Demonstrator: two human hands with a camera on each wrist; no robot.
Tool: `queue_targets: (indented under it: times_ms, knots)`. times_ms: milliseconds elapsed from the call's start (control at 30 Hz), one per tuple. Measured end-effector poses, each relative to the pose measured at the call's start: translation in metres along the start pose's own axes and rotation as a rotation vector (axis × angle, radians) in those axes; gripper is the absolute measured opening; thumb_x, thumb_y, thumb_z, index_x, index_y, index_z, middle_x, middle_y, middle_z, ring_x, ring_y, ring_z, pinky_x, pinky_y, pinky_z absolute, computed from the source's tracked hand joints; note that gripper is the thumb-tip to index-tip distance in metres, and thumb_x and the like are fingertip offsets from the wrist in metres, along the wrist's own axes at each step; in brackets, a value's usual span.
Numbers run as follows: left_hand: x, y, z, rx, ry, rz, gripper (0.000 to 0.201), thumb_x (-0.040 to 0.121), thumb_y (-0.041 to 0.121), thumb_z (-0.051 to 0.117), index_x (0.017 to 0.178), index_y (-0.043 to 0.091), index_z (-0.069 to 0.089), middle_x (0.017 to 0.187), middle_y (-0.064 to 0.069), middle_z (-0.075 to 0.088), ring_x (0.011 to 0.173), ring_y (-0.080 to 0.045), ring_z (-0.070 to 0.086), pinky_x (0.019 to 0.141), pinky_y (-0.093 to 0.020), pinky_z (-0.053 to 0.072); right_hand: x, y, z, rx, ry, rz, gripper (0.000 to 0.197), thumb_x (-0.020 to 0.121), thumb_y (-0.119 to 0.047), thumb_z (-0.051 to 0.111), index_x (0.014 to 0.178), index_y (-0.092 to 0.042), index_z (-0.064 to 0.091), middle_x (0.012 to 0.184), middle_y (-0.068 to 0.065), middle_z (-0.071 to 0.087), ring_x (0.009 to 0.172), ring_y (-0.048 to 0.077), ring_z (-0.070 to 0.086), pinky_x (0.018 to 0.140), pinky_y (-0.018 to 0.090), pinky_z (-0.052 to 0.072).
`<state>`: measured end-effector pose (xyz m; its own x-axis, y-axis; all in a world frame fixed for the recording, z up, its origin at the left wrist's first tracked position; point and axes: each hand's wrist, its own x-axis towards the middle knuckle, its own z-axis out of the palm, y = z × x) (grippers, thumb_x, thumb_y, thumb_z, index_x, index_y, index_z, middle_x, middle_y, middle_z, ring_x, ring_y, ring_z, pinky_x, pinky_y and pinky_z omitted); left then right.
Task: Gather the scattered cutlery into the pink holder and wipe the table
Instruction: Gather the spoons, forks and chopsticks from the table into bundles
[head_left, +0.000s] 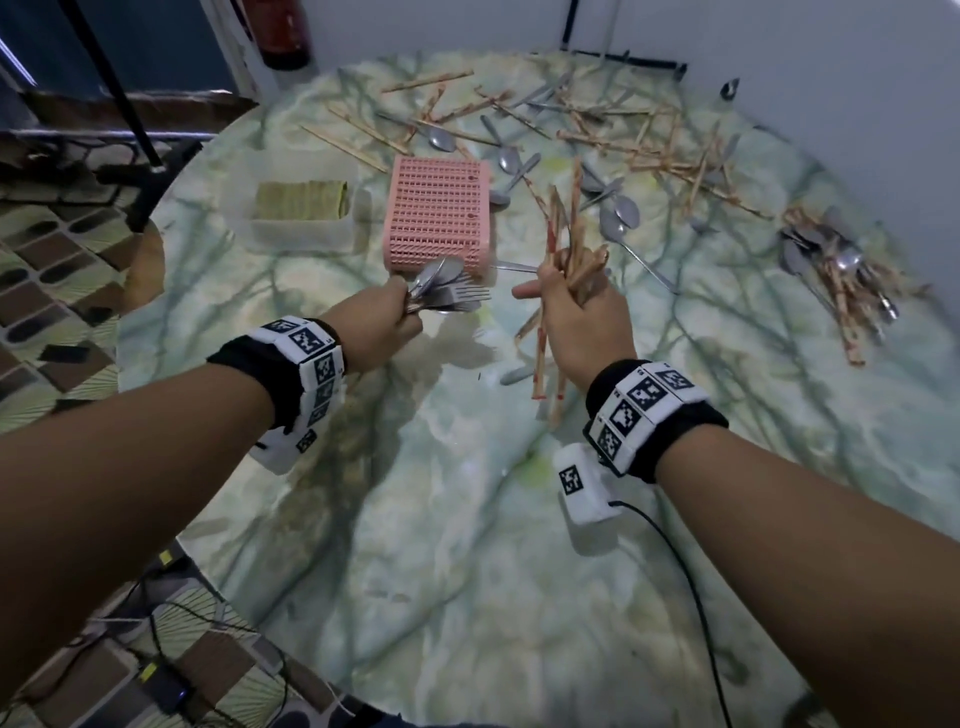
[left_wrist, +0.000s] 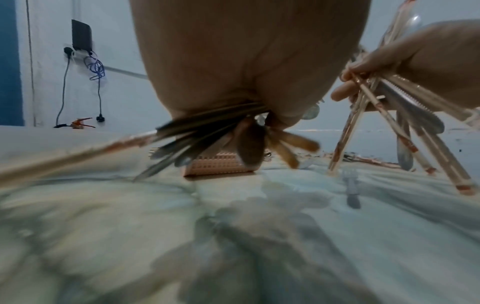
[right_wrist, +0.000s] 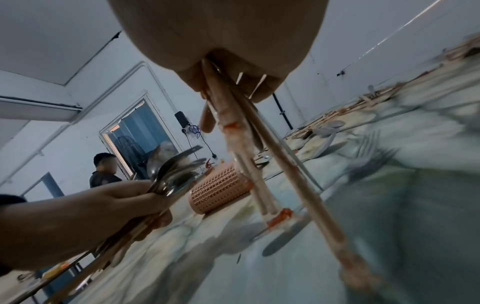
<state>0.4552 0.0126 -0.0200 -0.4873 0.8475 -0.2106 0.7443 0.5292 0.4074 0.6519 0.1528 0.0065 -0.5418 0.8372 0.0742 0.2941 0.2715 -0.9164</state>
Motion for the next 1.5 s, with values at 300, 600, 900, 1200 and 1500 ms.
queue_targets:
  times_ms: [300, 600, 900, 1200, 1500]
  knots:
    - [0.018, 0.063, 0.017, -0.096, 0.106, 0.088, 0.047, 0.090, 0.029, 0.069, 0.127, 0.013, 0.044, 0.098, -0.008, 0.065, 0.087, -0.028, 0.062, 0.078, -0.039, 0.051, -0.001, 0.013, -0.035, 0.141, 0.114, 0.116, 0.021, 0.103, -0.036, 0.051, 0.107, -0.016, 0.052, 0.070, 0.004, 0.061, 0.048, 0.021, 0.065, 0.062, 0.045, 0.062]
    - [0.050, 0.131, 0.068, 0.129, -0.066, 0.061, 0.033, 0.090, 0.053, 0.066, 0.089, 0.022, 0.056, 0.088, -0.002, 0.061, 0.080, -0.028, 0.056, 0.065, -0.032, 0.039, 0.010, 0.065, -0.092, -0.038, 0.063, 0.319, 0.028, 0.093, -0.035, 0.061, 0.110, -0.023, 0.043, 0.093, -0.007, 0.058, 0.097, 0.031, 0.067, 0.087, 0.052, 0.058]
    - [0.053, 0.138, 0.080, 0.249, -0.174, -0.027, 0.021, 0.096, 0.039, 0.058, 0.093, 0.019, 0.055, 0.104, -0.011, 0.066, 0.096, -0.033, 0.062, 0.075, -0.033, 0.043, 0.033, 0.088, -0.121, -0.231, -0.045, 0.306, 0.031, 0.098, -0.034, 0.058, 0.120, -0.014, 0.048, 0.101, 0.002, 0.060, 0.090, 0.027, 0.057, 0.078, 0.033, 0.043]
    - [0.022, 0.129, 0.071, 0.142, -0.117, -0.091, 0.021, 0.098, 0.031, 0.054, 0.100, 0.015, 0.041, 0.097, -0.010, 0.054, 0.078, -0.031, 0.054, 0.066, -0.037, 0.039, 0.071, 0.098, -0.104, -0.298, -0.191, 0.288, 0.032, 0.099, -0.028, 0.055, 0.126, -0.011, 0.049, 0.115, 0.013, 0.066, 0.103, 0.036, 0.062, 0.081, 0.035, 0.045]
    - [0.009, 0.119, 0.059, -0.083, 0.030, -0.109, 0.033, 0.092, 0.026, 0.066, 0.119, 0.019, 0.049, 0.096, -0.004, 0.068, 0.083, -0.031, 0.062, 0.070, -0.037, 0.046, 0.114, 0.093, -0.076, -0.264, -0.196, 0.291, 0.038, 0.097, -0.031, 0.060, 0.126, -0.010, 0.048, 0.118, 0.011, 0.067, 0.105, 0.032, 0.064, 0.082, 0.034, 0.045]
